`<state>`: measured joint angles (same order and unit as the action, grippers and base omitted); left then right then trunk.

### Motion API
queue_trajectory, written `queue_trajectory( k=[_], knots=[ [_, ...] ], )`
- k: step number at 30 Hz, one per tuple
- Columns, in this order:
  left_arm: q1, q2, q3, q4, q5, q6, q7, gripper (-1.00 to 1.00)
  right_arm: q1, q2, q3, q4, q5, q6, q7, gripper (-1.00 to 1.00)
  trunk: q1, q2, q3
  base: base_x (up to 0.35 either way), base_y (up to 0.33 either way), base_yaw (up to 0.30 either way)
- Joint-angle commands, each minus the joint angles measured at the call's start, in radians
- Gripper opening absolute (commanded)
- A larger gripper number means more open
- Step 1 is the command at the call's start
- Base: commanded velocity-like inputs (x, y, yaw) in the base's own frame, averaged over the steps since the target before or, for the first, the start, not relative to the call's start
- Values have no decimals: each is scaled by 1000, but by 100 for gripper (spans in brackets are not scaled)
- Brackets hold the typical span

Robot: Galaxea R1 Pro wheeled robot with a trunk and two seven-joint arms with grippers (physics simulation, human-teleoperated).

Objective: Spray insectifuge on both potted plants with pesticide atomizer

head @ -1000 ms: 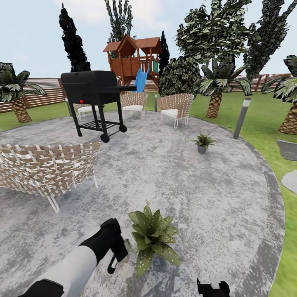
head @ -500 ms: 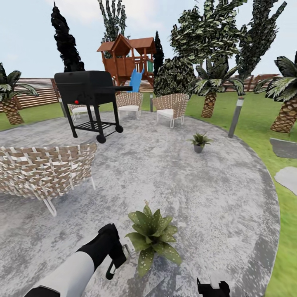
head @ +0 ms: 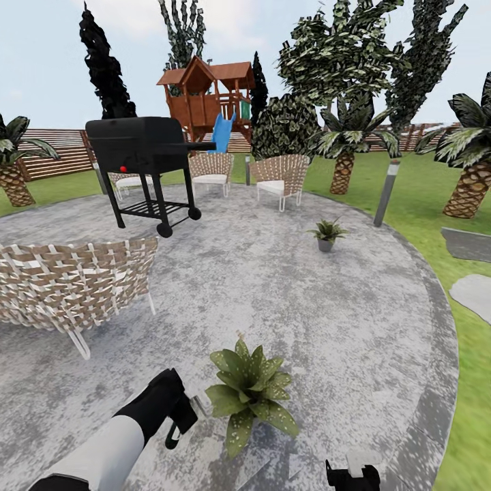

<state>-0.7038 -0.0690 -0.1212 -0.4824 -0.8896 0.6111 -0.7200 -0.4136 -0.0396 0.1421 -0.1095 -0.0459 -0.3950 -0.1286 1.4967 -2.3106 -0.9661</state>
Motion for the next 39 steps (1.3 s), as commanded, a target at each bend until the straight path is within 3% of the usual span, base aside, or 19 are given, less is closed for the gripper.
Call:
queue_trajectory(
  k=[1, 3, 22, 36, 38, 39],
  knots=[
    [0, 0, -2, -1, -7, -15, -7, -100, -1, 0, 9, 0, -5, -2, -5, 100, 0, 0, -1, 0, 0, 0],
    [0, -1, -2, 2, -5, -48, -7, -100, -1, 1, 10, -1, -5, -2, -5, 100, 0, 0, -1, 0, 116, 0],
    [0, -9, -2, 4, -2, -51, -9, -100, -1, 3, 10, -1, -5, -4, -5, 100, 0, 0, -1, -13, 160, -81],
    [0, -11, -2, 24, -5, -51, -14, -100, -1, 1, 10, 0, -5, -2, -5, 100, 0, 0, -1, 0, 35, -264],
    [0, -20, -19, 23, -20, -48, -17, -100, -1, 2, 10, -1, -5, -2, -5, 100, 0, 0, -1, 0, 50, -269],
    [-2, -13, -41, 14, -33, -42, -37, -100, -1, 1, 10, 0, -5, -2, -5, 100, 0, 0, -1, 0, 5, -182]
  ],
)
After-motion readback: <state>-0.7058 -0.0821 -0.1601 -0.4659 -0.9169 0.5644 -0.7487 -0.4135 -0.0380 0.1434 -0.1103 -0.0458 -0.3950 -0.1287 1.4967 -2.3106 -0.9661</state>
